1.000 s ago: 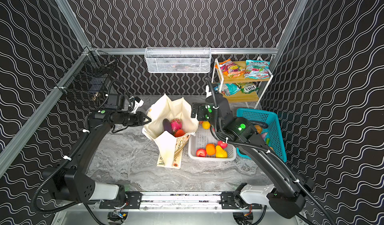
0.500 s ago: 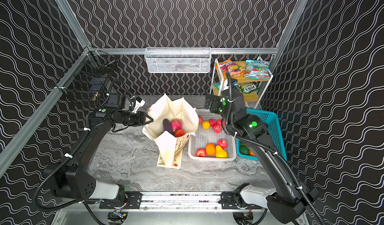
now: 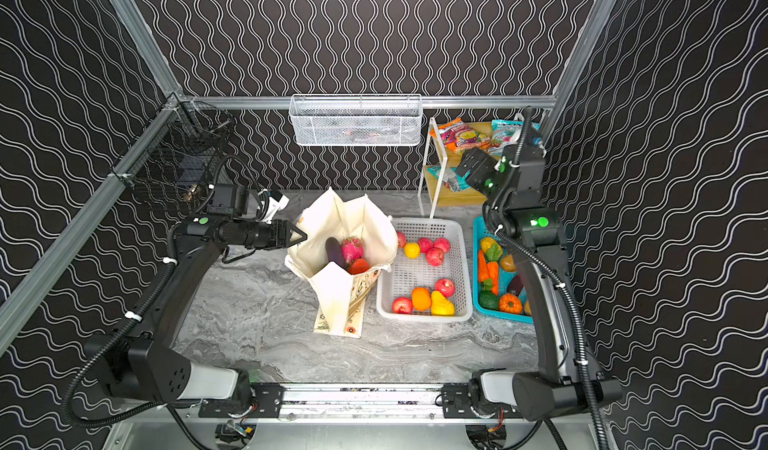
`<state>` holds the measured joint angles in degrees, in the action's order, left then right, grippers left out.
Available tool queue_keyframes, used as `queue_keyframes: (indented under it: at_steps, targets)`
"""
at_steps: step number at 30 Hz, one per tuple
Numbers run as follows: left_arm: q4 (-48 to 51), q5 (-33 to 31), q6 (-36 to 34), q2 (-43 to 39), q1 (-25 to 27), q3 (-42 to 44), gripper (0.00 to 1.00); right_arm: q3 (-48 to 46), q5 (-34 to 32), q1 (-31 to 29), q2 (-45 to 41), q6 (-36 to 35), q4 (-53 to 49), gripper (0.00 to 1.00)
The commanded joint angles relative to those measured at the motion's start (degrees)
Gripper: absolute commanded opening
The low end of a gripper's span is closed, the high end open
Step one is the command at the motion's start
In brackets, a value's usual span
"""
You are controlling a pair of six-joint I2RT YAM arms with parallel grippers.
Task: Place the food into the grocery bag and tie it
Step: 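Move the right gripper up toward the snack shelf farthest from the robot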
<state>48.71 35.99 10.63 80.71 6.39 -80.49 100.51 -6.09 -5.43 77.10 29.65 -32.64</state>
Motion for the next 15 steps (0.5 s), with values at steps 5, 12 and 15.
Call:
queue_keyframes:
  at_steps: [5,12,15]
  targets:
    - [-0.8,0.5,0.0,0.1,0.0,0.3,0.43,2.7,11.3,10.6,2.3,6.0,3.8,0.93]
    - [-1.1,0.6,-0.2,0.5,0.0,0.1,0.39,-0.2,22.8,20.8,3.8,12.7,7.9,0.88]
    - [-1.0,0.1,-0.5,0.4,0.0,0.0,0.37,-0.3,26.0,23.2,5.0,15.2,9.4,0.85]
